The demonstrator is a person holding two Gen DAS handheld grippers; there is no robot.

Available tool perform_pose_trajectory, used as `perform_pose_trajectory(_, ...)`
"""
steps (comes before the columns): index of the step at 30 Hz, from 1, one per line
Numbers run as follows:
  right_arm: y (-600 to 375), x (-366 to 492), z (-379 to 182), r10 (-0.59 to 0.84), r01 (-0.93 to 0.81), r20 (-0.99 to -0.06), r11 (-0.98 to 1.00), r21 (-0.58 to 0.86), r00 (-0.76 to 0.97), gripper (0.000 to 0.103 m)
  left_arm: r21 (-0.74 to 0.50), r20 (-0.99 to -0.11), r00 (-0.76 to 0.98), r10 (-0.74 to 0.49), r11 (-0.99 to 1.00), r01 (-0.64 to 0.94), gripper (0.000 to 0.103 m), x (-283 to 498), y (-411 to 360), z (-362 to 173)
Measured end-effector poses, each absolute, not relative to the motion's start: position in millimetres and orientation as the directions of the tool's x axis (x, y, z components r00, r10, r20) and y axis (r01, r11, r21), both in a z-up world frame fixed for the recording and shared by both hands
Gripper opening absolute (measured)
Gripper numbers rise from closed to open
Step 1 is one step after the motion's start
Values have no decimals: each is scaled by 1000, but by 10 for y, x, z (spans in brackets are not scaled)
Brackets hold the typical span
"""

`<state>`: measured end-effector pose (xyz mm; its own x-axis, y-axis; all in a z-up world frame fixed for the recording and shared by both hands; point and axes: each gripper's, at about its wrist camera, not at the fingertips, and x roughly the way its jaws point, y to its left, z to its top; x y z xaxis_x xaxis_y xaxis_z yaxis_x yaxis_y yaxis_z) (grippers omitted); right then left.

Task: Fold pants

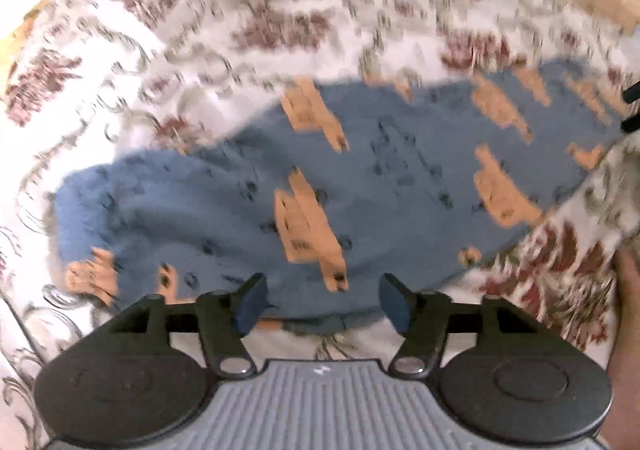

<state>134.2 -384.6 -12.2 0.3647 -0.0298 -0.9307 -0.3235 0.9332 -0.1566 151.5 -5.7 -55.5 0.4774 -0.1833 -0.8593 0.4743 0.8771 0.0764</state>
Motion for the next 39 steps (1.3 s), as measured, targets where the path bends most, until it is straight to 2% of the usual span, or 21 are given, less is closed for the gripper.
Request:
perform_pose_trajectory(4,-3524,1614,52,141,-376,-890,926,-37,435,83,64,-808,552,-205,901,429,72,1840,-97,-401)
perform_pose_trajectory(8,-3181,2222,3,301,-365,-834,922,130,462,83,181,-716,677,-170,891,416,73,2247,-277,-472)
perform_pose_trajectory(10,-3028,2542,-36,381,-358,-808,906,227,450,83,199,-707,688,-165,887,417,73,2399,-298,-597)
perform_pose_trajectory(12,-2878,2840,-80,464,-353,-778,875,330,423,83,142,-734,650,-198,891,431,57,2493,-259,-751)
perform_pose_trajectory(13,-2793,3004,-119,515,-360,-760,849,388,396,83,99,-758,612,-227,886,452,37,2510,-235,-839)
perform_pose_trajectory(14,-2715,3127,-156,551,-367,-746,827,426,374,83,79,-776,585,-238,883,463,28,2515,-227,-911)
perform_pose_trajectory(15,-2634,3248,-195,577,-373,-736,809,455,354,82,91,-782,580,-229,878,470,26,2497,-233,-972)
perform_pose_trajectory(17,-2447,3435,-266,608,-393,-729,783,483,315,81,128,-783,583,-218,860,494,14,2440,-267,-1027)
perform_pose_trajectory(18,-2368,3497,-301,614,-405,-730,775,485,301,78,129,-786,578,-218,857,499,12,2421,-267,-1024)
perform_pose_trajectory(21,-2156,3597,-414,630,-437,-738,749,497,240,72,134,-794,567,-220,846,516,11,2332,-253,-1033)
perform_pose_trajectory(24,-2025,3527,-496,638,-503,-748,715,486,184,70,174,-791,572,-217,816,551,11,2227,-249,-1058)
perform_pose_trajectory(27,-1932,3417,-532,633,-573,-745,697,431,210,66,191,-795,568,-212,802,566,11,2214,-266,-1070)
perform_pose_trajectory(32,-1756,3390,-543,633,-668,-739,654,354,229,66,187,-797,564,-215,800,570,11,2226,-258,-1072)
perform_pose_trajectory(34,-1684,3441,-572,640,-674,-742,640,370,201,66,191,-796,566,-214,798,572,11,2221,-260,-1078)
perform_pose_trajectory(39,-1640,3436,-596,690,-642,-720,586,495,74,55,205,-798,566,-209,789,579,11,2196,-257,-1076)
